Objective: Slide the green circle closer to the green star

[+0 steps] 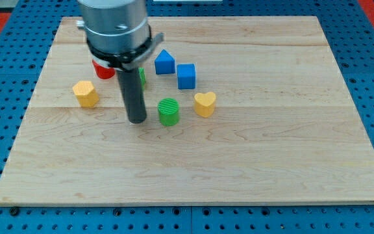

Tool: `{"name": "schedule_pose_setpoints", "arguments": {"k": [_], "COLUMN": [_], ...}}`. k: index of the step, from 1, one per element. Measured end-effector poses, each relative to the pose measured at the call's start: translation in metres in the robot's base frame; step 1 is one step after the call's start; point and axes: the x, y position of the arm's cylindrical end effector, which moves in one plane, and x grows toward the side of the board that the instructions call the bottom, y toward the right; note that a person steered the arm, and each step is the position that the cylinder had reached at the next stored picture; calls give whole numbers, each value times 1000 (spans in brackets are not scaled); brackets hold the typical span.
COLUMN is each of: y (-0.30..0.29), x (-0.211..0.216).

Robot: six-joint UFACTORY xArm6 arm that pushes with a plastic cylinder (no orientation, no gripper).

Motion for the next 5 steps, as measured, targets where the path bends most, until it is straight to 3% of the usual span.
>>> {"name": "schedule_pose_setpoints", "arguments": {"k": [1,2,3,4,5], "y": [44,104,74,21,76], "x": [50,43,3,-9,0]}}
